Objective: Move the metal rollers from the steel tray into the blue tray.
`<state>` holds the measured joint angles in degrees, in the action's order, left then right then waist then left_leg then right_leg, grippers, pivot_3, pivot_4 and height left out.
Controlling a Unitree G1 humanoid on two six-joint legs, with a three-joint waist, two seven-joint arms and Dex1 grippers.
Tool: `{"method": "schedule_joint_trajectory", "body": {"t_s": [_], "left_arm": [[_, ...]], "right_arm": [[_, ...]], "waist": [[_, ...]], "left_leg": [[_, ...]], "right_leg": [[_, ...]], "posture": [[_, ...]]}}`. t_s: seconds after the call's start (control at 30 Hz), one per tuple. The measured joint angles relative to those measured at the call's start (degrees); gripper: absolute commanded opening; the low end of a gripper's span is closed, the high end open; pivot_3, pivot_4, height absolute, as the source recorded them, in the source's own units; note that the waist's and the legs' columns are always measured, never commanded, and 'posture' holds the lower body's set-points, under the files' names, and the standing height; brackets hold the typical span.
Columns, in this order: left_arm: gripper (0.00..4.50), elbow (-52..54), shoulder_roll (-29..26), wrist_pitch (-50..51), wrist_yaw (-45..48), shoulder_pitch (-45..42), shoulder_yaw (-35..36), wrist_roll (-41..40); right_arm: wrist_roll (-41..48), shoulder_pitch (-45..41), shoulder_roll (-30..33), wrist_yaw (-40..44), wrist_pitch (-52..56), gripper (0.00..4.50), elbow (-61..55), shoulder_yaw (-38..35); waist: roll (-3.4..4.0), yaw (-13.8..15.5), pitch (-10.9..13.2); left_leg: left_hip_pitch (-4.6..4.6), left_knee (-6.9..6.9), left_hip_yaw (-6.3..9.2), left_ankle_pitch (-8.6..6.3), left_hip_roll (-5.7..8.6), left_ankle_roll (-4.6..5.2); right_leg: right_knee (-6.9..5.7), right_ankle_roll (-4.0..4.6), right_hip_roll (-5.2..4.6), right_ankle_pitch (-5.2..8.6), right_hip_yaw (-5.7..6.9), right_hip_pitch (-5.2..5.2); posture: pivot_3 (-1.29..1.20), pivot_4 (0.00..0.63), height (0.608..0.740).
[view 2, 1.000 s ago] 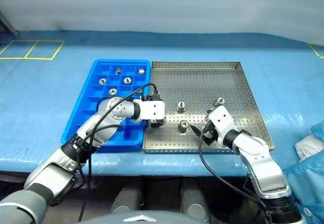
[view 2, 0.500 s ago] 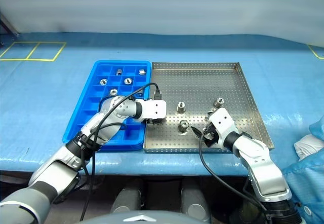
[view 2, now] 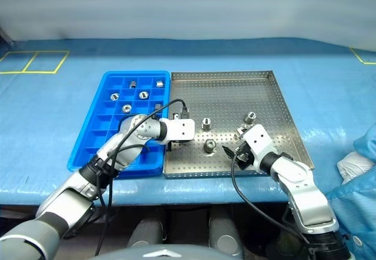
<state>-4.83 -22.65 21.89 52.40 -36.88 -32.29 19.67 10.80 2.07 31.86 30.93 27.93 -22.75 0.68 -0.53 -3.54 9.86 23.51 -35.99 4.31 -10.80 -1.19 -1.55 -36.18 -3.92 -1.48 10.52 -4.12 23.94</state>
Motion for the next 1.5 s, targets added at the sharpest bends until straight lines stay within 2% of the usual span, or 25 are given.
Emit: {"method": "schedule_joint_trajectory", "body": {"t_s": [0.17, 0.2, 0.3, 0.47, 0.57, 0.7, 1.0, 1.17, 1.5], "left_arm": [[0.75, 0.0, 0.5, -1.3, -2.1, 0.1, 0.8, -0.4], [1.16, 0.0, 0.3, -1.7, -2.2, 0.1, 0.8, -0.4], [2.02, 0.0, -0.2, -2.6, -2.4, -0.4, 0.9, 0.1], [2.02, 2.0, -0.6, -2.2, -2.3, -1.6, 0.9, 1.8], [2.54, 4.4, -1.7, -3.2, -1.4, -1.8, 1.3, 1.7], [3.84, 7.4, -4.8, -3.1, 0.1, -1.5, 1.6, 2.1], [3.84, 11.4, -12.4, -2.6, 6.5, -1.9, 2.3, 2.7], [3.84, 10.3, -12.4, -5.1, 9.0, -3.0, 1.7, 2.7], [3.84, 5.4, -8.9, -7.5, 11.2, -4.5, -0.1, 2.5]], "right_arm": [[-0.1, -0.8, 0.0, 0.1, 0.0, 4.50, 0.0, 0.1], [-0.1, -0.8, 0.0, 0.2, 0.0, 4.50, 0.0, 0.1], [-0.3, -0.8, -0.1, 0.2, 0.0, 4.50, 0.0, 0.5], [-0.5, -0.8, -1.8, -0.1, -0.1, 4.50, 0.0, 1.6], [-1.2, -0.9, -2.9, 0.0, -0.5, 4.50, 0.1, 3.4], [-2.3, -3.3, -4.4, -0.1, -2.6, 4.50, 2.3, 5.1], [-4.0, -5.1, -7.0, 0.0, -6.7, 4.50, 4.5, 7.9], [-4.0, -5.0, -7.0, 1.0, -7.9, 4.50, 4.2, 9.0], [-4.6, -2.8, -6.8, 1.4, -8.0, 4.50, 1.7, 9.5]], "waist": [[-0.02, 0.2, 0.0], [-0.02, 0.2, 0.0], [-0.02, 0.3, 0.0], [-0.02, 0.3, 0.0], [-0.03, 0.5, 0.0], [-0.03, 0.7, 0.0], [-0.08, 2.2, 0.0], [-0.08, 2.5, 0.0], [-0.08, 2.2, 0.0]], "left_leg": [[0.04, 0.00, 0.01, 0.00, 0.01, 0.00], [0.05, 0.00, 0.01, 0.00, 0.01, 0.00], [0.07, 0.01, 0.01, 0.00, 0.01, 0.00], [0.06, 0.01, 0.01, 0.00, 0.01, 0.00], [0.06, 0.04, 0.02, 0.00, 0.00, 0.00], [0.06, 0.02, 0.01, 0.00, 0.00, 0.01], [0.10, 0.08, 0.03, 0.00, 0.00, 0.01], [0.09, 0.05, 0.03, 0.00, 0.00, 0.01], [0.17, 0.04, 0.03, 0.00, 0.00, 0.01]], "right_leg": [[0.04, 0.00, 0.00, 0.00, 0.00, 0.00], [0.05, 0.00, 0.00, 0.00, 0.00, 0.00], [0.06, -0.01, 0.00, 0.00, 0.00, 0.01], [0.06, -0.01, 0.00, 0.00, 0.01, 0.01], [0.06, 0.00, 0.00, 0.00, 0.01, 0.03], [0.05, -0.01, 0.00, -0.01, 0.01, 0.03], [0.07, 0.01, 0.00, 0.01, 0.04, 0.08], [0.07, 0.01, 0.00, 0.01, 0.04, 0.05], [0.06, 0.01, 0.01, 0.00, 0.04, 0.14]], "posture": [[0.01, 0.150, 0.740], [0.01, 0.150, 0.740], [0.01, 0.150, 0.740], [0.05, 0.150, 0.740], [0.07, 0.150, 0.740], [0.09, 0.150, 0.740], [0.11, 0.150, 0.740], [0.09, 0.150, 0.740], [0.03, 0.150, 0.740]]}}
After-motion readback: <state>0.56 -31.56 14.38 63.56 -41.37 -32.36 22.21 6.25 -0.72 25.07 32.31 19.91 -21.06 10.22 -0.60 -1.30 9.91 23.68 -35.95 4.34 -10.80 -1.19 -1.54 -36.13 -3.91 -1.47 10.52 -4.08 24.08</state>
